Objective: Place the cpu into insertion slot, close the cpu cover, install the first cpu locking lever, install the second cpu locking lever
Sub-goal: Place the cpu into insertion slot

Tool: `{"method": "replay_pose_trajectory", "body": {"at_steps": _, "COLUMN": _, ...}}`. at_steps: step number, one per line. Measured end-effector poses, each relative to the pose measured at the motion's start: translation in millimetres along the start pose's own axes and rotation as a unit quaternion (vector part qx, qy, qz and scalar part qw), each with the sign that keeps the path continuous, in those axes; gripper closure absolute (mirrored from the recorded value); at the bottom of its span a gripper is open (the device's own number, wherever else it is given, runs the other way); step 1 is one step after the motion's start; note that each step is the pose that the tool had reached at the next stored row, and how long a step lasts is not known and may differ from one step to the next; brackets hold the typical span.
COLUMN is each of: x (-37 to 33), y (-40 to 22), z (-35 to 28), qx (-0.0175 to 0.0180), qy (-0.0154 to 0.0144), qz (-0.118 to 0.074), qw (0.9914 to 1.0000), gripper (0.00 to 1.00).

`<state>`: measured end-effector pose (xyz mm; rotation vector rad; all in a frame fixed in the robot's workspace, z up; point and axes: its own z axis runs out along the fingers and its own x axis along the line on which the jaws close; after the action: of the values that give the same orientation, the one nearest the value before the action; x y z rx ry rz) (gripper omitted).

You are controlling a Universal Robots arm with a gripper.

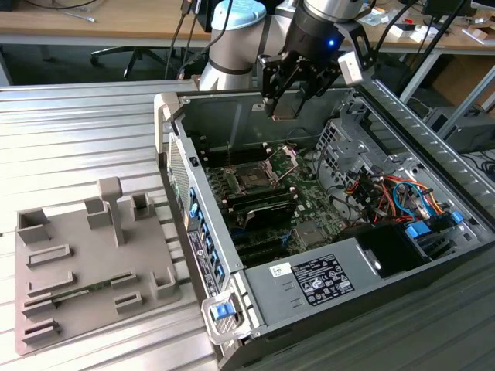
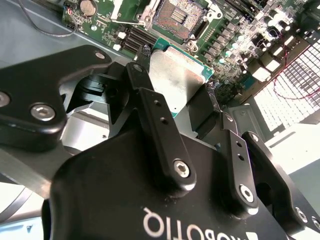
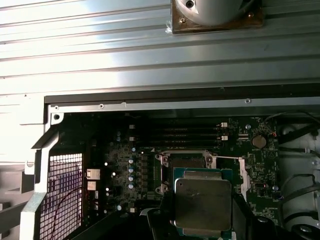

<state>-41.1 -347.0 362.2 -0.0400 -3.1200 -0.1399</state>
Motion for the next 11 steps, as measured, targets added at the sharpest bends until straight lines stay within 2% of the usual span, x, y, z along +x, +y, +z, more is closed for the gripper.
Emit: {"method": "replay_pose_trajectory", "body": {"at_steps": 11, "x": -0.1, "y": -0.3, "z": 2.9, "qx": 0.0000, "qy": 0.0000, "qz": 0.000, "qw": 1.00000, "gripper": 0.45}}
